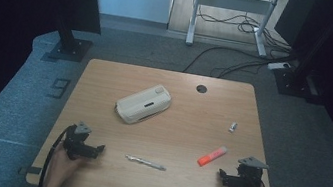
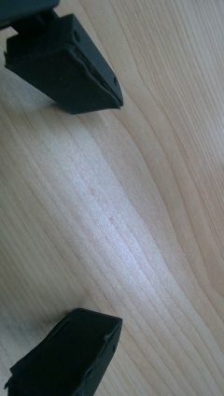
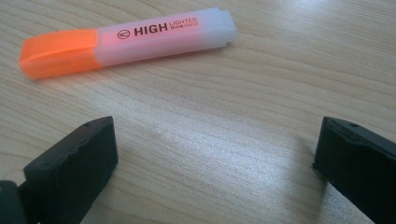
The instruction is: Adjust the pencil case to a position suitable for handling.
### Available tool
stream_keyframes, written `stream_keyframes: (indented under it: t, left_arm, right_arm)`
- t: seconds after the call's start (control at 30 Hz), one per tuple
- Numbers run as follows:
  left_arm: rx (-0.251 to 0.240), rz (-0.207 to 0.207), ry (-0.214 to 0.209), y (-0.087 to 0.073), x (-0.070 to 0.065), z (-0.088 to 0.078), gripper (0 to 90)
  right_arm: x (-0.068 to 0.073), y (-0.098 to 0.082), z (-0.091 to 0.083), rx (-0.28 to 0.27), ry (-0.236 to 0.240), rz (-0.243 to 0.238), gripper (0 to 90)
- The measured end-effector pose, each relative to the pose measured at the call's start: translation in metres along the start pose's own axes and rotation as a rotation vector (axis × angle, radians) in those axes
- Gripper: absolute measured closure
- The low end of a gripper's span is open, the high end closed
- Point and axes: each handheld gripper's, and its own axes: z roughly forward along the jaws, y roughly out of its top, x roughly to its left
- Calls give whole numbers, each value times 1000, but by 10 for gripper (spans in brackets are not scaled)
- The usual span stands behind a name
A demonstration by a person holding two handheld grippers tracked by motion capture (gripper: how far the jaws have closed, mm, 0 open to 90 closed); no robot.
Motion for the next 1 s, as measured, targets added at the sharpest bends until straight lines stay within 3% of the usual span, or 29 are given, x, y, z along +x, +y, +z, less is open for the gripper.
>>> stream_keyframes:
  t: [0.27,0.8,1.0]
  left_arm:
    - [8,-13,12,3,-8,2,0]
    - [4,3,-8,7,-13,4,29]
    - [-5,-2,-59,12,-15,-2,48]
  right_arm:
    - [0,0,0,-1,1,-1,0]
    - [0,1,1,-1,3,-3,0]
    - [0,1,1,-2,5,-5,0]
